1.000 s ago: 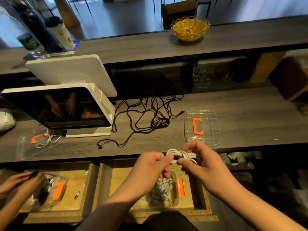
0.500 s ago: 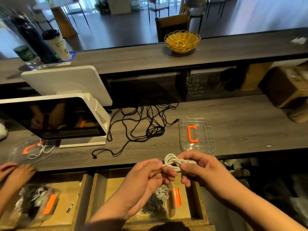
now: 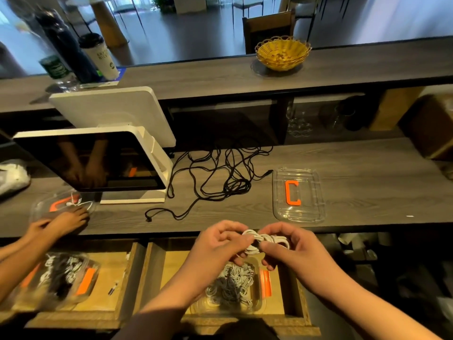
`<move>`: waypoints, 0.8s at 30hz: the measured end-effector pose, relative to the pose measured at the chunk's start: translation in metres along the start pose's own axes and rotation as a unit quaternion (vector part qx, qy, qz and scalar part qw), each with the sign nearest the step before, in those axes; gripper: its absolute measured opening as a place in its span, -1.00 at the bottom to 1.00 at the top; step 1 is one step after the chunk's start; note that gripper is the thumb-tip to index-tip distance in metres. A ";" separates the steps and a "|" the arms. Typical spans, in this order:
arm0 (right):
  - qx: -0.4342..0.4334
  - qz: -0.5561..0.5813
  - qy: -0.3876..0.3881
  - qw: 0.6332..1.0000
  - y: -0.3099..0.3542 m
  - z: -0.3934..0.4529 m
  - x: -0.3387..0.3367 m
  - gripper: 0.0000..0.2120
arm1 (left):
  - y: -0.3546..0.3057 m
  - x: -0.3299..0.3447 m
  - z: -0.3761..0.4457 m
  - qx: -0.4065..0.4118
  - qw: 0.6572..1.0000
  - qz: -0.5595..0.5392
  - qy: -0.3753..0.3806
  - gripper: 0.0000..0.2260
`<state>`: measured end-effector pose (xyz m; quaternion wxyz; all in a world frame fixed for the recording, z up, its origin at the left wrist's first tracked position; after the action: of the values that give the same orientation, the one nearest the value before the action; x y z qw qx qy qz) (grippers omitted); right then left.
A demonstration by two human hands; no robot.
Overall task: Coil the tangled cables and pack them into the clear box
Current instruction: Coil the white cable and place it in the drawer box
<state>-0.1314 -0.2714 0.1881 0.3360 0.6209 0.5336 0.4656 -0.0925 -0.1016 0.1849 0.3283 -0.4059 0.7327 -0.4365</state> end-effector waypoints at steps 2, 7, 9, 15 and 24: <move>-0.011 -0.027 0.003 1.000 -0.006 0.002 -0.001 -0.81 | 0.005 0.007 0.000 0.006 0.999 0.037 -0.009 -0.85; -0.026 -0.179 0.022 0.983 -0.036 0.023 0.000 -0.82 | 0.048 0.001 0.003 -0.035 0.995 0.038 -0.085 -0.92; -0.024 -0.220 0.045 0.974 -0.052 0.034 0.004 -0.81 | 0.068 -0.003 0.007 -0.061 0.991 0.045 -0.107 -0.94; 0.011 -0.355 0.083 0.931 -0.100 0.059 0.008 -0.91 | 0.131 -0.001 0.023 -0.139 0.981 0.046 -0.128 -0.93; 0.101 -0.492 0.161 0.850 -0.156 0.079 0.014 -0.51 | 0.202 -0.017 0.010 -0.236 0.962 -0.022 -0.132 -0.51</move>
<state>-0.1123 -0.2197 0.0220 0.3658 0.2244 0.8600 0.2760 -0.1380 -0.0318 0.0002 0.3070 -0.5419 0.7562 -0.2009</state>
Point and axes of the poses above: each hand's wrist, its own z-axis towards the middle knuckle, its own x-axis out of the palm, y = z × x, the point moved 6 cm from there along z, towards the middle knuckle, and after that the axes turned 9 degrees about z, right-handed, at the moved point
